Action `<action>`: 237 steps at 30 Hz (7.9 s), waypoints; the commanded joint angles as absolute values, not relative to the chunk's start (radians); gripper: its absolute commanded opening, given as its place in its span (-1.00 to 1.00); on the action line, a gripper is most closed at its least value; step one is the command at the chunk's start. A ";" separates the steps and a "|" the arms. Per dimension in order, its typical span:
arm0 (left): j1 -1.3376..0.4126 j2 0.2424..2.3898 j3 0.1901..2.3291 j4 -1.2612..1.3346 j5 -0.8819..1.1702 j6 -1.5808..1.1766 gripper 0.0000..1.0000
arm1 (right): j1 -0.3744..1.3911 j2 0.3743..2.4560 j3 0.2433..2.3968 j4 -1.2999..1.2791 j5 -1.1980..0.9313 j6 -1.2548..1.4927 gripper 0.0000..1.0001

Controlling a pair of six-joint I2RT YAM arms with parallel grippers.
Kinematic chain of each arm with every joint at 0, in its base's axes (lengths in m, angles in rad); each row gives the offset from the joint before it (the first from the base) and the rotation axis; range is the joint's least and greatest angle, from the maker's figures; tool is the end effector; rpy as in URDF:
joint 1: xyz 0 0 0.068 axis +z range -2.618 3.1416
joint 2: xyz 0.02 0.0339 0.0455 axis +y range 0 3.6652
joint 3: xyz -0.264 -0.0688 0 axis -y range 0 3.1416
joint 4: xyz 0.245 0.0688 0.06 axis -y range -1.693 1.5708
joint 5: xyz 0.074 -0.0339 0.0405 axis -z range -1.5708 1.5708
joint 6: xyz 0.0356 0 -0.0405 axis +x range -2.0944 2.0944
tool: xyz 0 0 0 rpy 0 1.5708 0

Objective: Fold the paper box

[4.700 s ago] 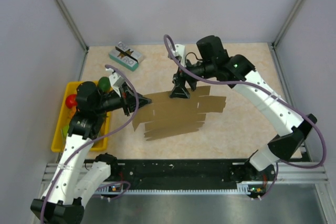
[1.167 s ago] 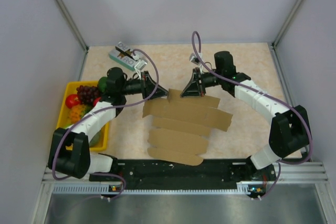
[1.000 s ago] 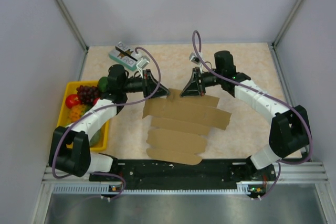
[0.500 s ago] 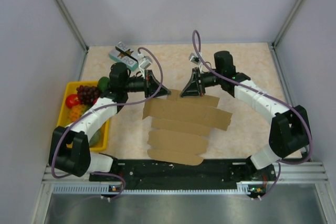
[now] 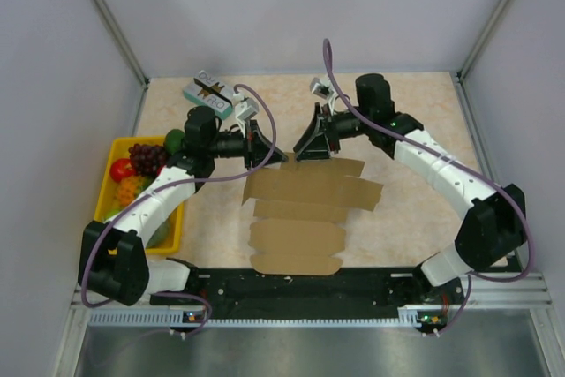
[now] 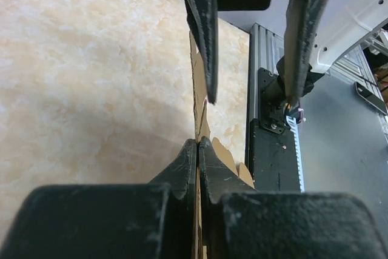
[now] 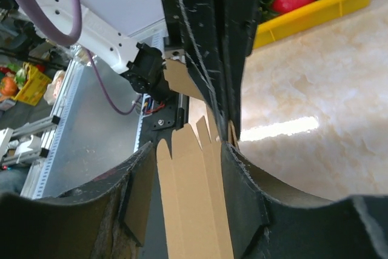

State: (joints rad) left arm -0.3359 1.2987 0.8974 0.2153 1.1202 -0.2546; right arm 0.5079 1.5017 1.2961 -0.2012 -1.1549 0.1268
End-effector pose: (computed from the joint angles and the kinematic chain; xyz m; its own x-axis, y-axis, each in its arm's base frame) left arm 0.2594 -0.1245 0.3108 -0.4155 0.0289 -0.9091 0.9032 0.1311 -0.4086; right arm 0.2769 0.1914 0.3506 -0.4606 -0.1979 -0.8652 -0.8794 -0.0308 0.4752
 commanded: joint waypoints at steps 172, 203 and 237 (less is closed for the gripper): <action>-0.189 0.987 0.457 0.918 1.137 -0.934 0.23 | 0.327 1.439 1.382 -0.327 -1.301 -0.008 -1.00; -0.172 1.121 0.518 0.929 1.226 -0.992 -0.17 | 0.327 1.428 1.384 -0.299 -1.318 0.031 -1.00; -0.184 1.072 0.497 0.991 1.224 -1.071 0.04 | 0.328 1.417 1.367 -0.293 -1.308 0.035 -1.00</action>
